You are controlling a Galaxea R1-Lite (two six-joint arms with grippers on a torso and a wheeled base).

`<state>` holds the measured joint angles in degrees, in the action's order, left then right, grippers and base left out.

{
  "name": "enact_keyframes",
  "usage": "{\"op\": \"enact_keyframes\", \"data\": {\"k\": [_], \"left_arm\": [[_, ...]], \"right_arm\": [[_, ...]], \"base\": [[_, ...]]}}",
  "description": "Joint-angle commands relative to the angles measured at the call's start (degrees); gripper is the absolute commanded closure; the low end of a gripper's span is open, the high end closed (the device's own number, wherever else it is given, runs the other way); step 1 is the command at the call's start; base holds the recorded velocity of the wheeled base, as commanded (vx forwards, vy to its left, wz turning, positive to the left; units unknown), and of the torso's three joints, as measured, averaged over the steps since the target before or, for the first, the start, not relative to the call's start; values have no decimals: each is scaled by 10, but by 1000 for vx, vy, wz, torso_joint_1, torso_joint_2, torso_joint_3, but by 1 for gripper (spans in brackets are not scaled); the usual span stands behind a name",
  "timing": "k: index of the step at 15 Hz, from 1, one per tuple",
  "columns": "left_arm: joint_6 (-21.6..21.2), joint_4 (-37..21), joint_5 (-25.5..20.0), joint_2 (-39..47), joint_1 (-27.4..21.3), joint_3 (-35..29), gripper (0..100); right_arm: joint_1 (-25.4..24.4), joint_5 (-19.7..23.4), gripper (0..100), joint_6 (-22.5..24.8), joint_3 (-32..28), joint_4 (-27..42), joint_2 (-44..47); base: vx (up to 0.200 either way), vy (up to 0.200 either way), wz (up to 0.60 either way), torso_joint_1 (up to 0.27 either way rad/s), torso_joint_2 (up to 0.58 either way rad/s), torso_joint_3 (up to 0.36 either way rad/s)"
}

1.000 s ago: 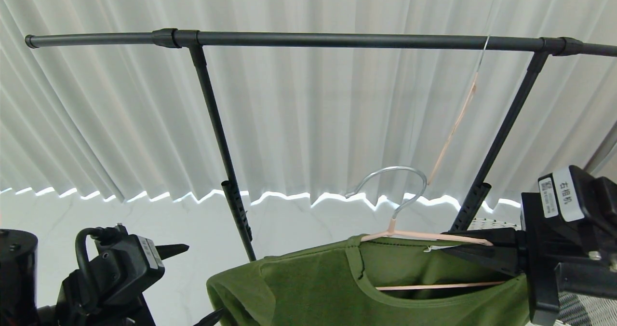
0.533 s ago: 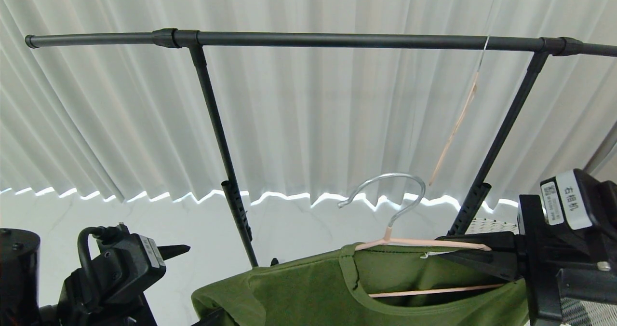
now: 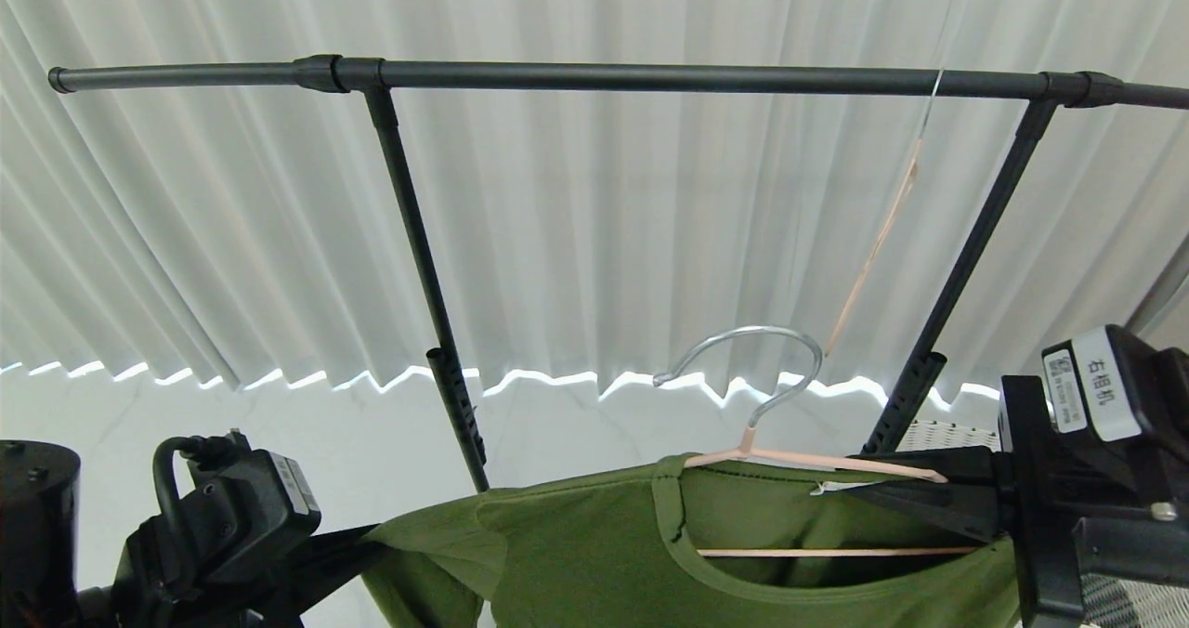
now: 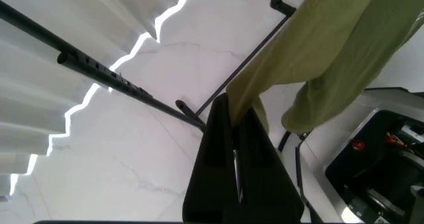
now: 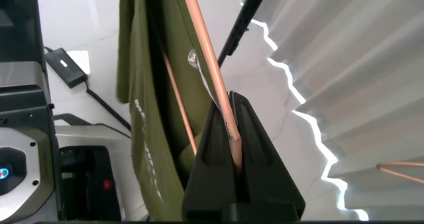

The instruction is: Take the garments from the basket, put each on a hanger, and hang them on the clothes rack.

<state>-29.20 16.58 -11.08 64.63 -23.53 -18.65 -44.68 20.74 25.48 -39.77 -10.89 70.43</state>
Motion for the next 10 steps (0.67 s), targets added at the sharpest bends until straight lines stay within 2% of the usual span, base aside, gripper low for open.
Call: {"op": "enact_keyframes", "data": {"k": [1, 8, 10], "left_arm": [[0, 0, 0, 0, 4, 0, 100], [1, 0, 0, -14, 59, 1, 100], [1, 0, -1, -13, 61, -4, 100]], "right_arm": [[0, -1, 100, -5, 0, 0, -1], [13, -2, 100, -11, 0, 0, -5], [13, -2, 100, -11, -1, -1, -5]], "base": [[0, 0, 0, 0, 0, 0], [0, 0, 0, 0, 0, 0], [0, 0, 0, 0, 0, 0]]}}
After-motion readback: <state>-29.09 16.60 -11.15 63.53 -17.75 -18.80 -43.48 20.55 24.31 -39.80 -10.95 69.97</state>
